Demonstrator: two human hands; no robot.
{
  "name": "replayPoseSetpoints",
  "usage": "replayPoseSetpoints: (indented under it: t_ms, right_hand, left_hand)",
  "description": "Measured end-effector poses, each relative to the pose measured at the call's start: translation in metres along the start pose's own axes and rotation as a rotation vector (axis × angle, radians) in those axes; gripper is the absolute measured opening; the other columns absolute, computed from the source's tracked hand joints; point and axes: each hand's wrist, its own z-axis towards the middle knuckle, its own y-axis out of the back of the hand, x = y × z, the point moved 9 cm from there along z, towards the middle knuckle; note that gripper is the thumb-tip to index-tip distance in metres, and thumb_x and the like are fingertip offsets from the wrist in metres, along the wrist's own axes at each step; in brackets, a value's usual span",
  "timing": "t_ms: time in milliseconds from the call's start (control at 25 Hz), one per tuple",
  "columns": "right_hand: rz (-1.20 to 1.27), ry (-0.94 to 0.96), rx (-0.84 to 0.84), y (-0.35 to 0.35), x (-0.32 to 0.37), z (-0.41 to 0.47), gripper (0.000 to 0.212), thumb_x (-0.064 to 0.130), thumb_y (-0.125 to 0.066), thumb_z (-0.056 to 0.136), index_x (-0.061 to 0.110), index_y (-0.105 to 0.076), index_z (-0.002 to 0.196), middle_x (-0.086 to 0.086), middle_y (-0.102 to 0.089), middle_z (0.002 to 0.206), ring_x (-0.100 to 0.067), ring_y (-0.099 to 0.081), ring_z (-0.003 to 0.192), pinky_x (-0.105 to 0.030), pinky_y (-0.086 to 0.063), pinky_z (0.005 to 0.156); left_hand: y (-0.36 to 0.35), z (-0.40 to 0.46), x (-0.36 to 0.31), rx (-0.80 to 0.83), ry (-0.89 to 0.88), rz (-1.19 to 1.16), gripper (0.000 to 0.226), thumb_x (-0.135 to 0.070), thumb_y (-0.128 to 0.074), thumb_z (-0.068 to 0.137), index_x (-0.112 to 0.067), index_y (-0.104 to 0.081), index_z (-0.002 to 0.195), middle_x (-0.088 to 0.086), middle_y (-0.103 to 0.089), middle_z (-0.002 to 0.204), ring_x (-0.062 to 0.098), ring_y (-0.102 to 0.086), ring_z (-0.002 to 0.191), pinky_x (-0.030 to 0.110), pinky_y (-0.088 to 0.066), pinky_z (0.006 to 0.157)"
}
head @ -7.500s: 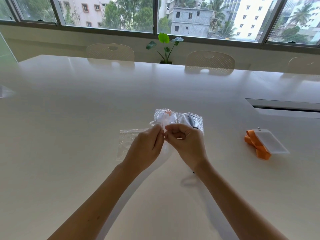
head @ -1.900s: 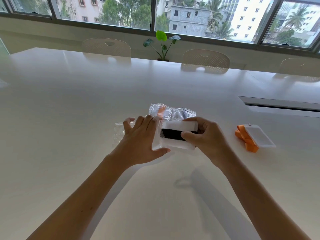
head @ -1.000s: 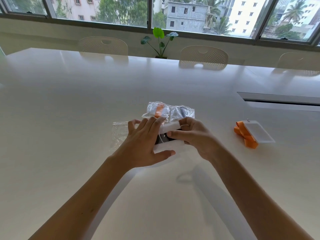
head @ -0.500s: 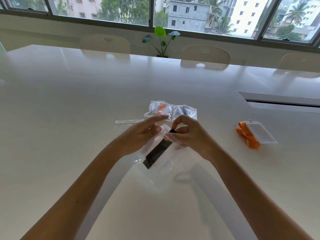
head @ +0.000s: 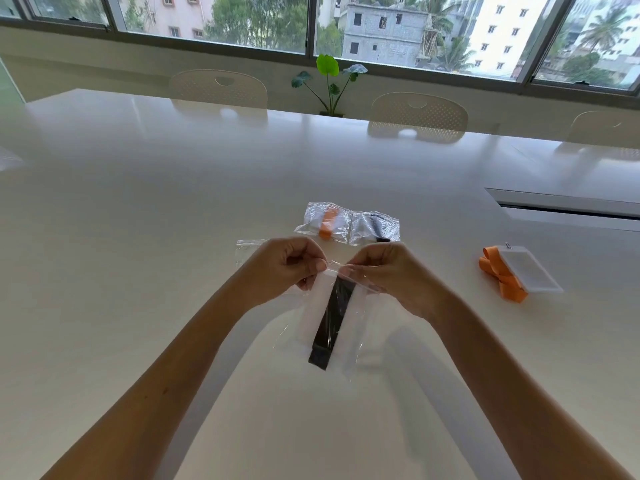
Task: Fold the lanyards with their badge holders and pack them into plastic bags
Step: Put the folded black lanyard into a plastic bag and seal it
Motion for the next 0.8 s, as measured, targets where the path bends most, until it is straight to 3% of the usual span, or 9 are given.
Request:
replayPoseSetpoints:
  t_ms: [120,200,320,400,520,600,800]
  right_hand:
    - [0.102,-0.048,0.009,0.003,-0.004,-0.002,0.031,0.032,-0.066,0.076,0.004,-0.072,0.087,-0.011,-0.059,0.072,-0.003,-0.047,0.054,-0.013,-0.044,0.052]
    - [0.154,-0.091,0.045,0.004,-0.008,-0.007,0.038,0.041,-0.062,0.074,0.010,-0.073,0.093,-0.016,-0.066,0.079,-0.011,-0.057,0.067,-0.018,-0.052,0.060]
    - [0.054,-0.043,0.181,0.002,-0.007,-0.016,0.040,0.023,-0.073,0.071,0.012,-0.069,0.109,-0.016,-0.069,0.104,-0.021,-0.064,0.089,-0.028,-0.055,0.078]
    - [0.013,-0.031,0.181,0.003,-0.009,-0.018,0.046,0.008,-0.076,0.068,0.014,-0.068,0.113,-0.009,-0.070,0.098,-0.017,-0.065,0.080,-0.025,-0.054,0.073]
    - [0.018,-0.001,0.053,0.012,-0.008,-0.016,0.039,-0.005,-0.069,0.075,0.008,-0.067,0.112,-0.011,-0.067,0.083,-0.010,-0.065,0.066,-0.019,-0.054,0.063]
    - [0.028,0.035,-0.017,0.019,-0.006,-0.014,0.033,-0.006,-0.067,0.077,0.002,-0.067,0.109,-0.003,-0.070,0.072,-0.007,-0.065,0.062,-0.019,-0.055,0.061]
    - [0.034,0.108,-0.066,0.021,0.000,-0.015,0.028,-0.007,-0.067,0.075,0.007,-0.070,0.099,0.006,-0.066,0.060,-0.005,-0.062,0.057,-0.017,-0.054,0.059]
  left_hand:
    - [0.000,0.000,0.001,-0.036,-0.001,0.023,0.010,-0.008,-0.063,0.087,-0.013,-0.065,0.079,-0.004,-0.063,0.060,0.012,-0.060,0.055,0.022,-0.052,0.058]
    - [0.001,0.000,0.002,-0.069,0.009,-0.010,0.009,-0.009,-0.063,0.088,-0.013,-0.065,0.080,-0.002,-0.064,0.062,0.013,-0.061,0.056,0.022,-0.053,0.058]
    - [0.003,0.001,0.003,-0.098,0.021,0.012,0.009,-0.011,-0.062,0.089,-0.013,-0.064,0.081,-0.001,-0.066,0.064,0.014,-0.062,0.058,0.023,-0.054,0.058]
    - [0.002,0.001,0.004,-0.085,0.020,0.032,0.009,-0.013,-0.061,0.090,-0.016,-0.064,0.082,-0.002,-0.065,0.065,0.013,-0.063,0.059,0.024,-0.054,0.058]
    - [-0.003,0.000,0.003,-0.011,0.008,0.022,0.002,-0.023,-0.063,0.087,-0.023,-0.065,0.087,-0.006,-0.065,0.067,0.012,-0.064,0.061,0.023,-0.054,0.057]
    - [-0.006,-0.002,0.002,0.020,0.005,0.022,0.013,-0.031,-0.067,0.079,-0.028,-0.069,0.091,-0.006,-0.067,0.071,0.013,-0.066,0.063,0.023,-0.055,0.059]
    - [0.004,0.001,0.002,-0.091,-0.029,0.066,0.016,-0.011,-0.071,0.080,-0.027,-0.074,0.079,0.002,-0.069,0.068,0.016,-0.064,0.060,0.026,-0.057,0.063]
